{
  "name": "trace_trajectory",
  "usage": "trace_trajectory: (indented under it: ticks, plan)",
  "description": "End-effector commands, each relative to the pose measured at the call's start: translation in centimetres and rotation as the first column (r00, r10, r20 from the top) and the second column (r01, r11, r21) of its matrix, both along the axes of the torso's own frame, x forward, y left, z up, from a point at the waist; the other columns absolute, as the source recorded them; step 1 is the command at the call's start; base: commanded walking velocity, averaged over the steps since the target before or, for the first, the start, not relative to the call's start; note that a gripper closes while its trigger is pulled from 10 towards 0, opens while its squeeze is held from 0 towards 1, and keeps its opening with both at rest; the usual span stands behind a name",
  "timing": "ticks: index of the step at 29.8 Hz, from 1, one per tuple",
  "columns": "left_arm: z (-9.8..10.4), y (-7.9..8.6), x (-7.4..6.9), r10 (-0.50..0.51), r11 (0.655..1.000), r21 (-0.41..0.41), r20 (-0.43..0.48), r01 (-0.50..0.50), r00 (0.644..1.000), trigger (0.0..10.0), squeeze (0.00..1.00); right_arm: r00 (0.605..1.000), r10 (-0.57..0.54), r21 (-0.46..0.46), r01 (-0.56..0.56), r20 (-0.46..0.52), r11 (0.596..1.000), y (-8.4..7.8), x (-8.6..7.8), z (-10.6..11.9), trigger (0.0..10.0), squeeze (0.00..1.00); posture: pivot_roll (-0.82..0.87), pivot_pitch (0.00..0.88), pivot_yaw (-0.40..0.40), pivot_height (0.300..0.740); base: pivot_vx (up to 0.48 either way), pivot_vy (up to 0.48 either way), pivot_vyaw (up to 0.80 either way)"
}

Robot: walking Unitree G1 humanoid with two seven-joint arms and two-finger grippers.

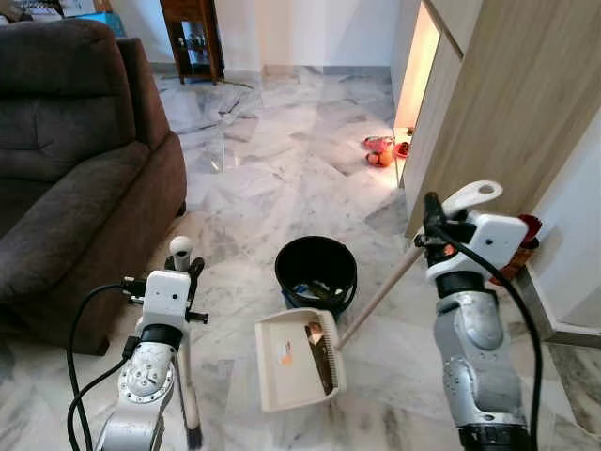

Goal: Sweep floor

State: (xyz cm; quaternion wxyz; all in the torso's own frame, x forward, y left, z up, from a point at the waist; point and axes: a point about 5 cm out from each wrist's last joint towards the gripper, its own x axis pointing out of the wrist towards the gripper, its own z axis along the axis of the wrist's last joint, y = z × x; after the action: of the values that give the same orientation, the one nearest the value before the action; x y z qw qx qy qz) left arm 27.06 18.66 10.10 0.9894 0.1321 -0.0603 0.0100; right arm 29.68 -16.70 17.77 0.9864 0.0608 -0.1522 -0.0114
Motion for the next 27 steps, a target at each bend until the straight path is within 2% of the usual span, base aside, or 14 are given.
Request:
trace_trajectory:
  ticks: [1,13,27]
  plan:
    - [0.5,0.1,0.1,0.008,1.000,0.023,0.034,-0.009,0.999,10.0,0.00,0.997,0.018,0.021,-0.019,0.079,1.000,0.2,-0.3,2.1,10.0,0.00,0.12,0.015,0.041,0.740,0.000,0.000,0.00]
    - [0.2,-0.3,0.0,-0.005,1.000,0.015,0.040,0.005,0.999,10.0,0.00,0.970,-0.004,0.083,-0.017,0.245,0.996,1.0,-0.3,8.2,10.0,0.00,0.12,0.015,0.045,0.740,0.000,0.000,0.00]
    - [0.2,-0.5,0.1,-0.020,0.999,0.037,0.046,0.018,0.999,10.0,0.00,0.956,-0.024,0.095,-0.004,0.293,0.996,1.9,0.3,9.6,10.0,0.00,0.13,0.015,0.043,0.740,0.000,0.000,0.00]
